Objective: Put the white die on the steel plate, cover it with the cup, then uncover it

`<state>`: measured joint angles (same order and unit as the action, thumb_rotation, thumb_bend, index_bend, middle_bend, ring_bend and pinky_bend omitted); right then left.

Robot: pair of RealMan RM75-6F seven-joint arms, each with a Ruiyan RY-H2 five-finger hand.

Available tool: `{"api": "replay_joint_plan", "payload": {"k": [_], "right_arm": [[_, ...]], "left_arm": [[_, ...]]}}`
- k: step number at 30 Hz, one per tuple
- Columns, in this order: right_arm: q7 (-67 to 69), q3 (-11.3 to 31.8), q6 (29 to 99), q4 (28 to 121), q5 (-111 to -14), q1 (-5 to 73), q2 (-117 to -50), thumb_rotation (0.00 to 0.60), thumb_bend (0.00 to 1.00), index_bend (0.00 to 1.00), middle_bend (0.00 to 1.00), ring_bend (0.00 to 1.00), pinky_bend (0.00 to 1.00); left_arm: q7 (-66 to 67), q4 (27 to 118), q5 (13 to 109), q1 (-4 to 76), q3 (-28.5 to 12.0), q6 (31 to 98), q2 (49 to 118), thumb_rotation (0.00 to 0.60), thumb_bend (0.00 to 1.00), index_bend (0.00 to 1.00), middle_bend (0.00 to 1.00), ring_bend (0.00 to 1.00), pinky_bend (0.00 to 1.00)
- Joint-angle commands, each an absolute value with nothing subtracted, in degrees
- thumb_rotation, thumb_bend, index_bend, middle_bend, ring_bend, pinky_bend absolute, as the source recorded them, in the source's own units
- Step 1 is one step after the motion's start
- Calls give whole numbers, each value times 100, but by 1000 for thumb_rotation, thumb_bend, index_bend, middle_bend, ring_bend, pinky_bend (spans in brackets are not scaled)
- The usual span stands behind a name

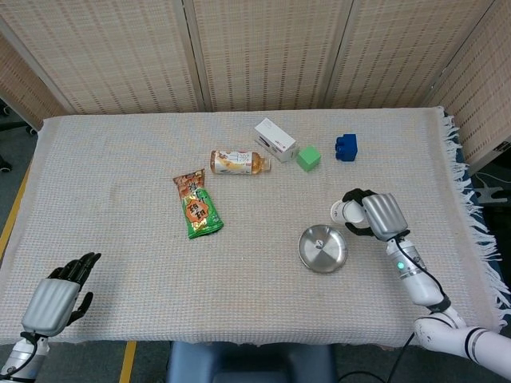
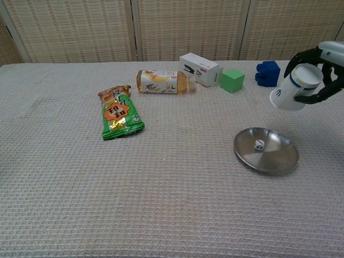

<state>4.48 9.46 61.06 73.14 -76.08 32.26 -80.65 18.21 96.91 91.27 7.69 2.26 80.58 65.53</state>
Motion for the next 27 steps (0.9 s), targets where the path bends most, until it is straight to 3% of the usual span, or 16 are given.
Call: {"api": "replay_joint_plan", "payload": {"k": [1,12,18,27], "right_arm": [[956,995,6002,6741,-7564,3209,-8241,600,144,519,472,428,626],[2055,871,5336,5332,-7560,3285,-8751,600,145,508,472,420,626],[2377,760,5093,5065,-7696,3338,-8823,600,144,344,395,270,615],[2327,640,4952,5364,-7805,3318,-8580,600,144,75,131,27,318]], "left_arm": [[1856,9698,9116,781,232,8025,6563,600,451,71,104,189,364],[1885,9712,9076,792,227,7994,6567,600,451,71,105,189,364],[1887,9722,9061,792,227,7988,6561,600,451,71,105,189,364],[1898,9733,9063,790,234,7993,6556,600,451,72,105,189,364]]}}
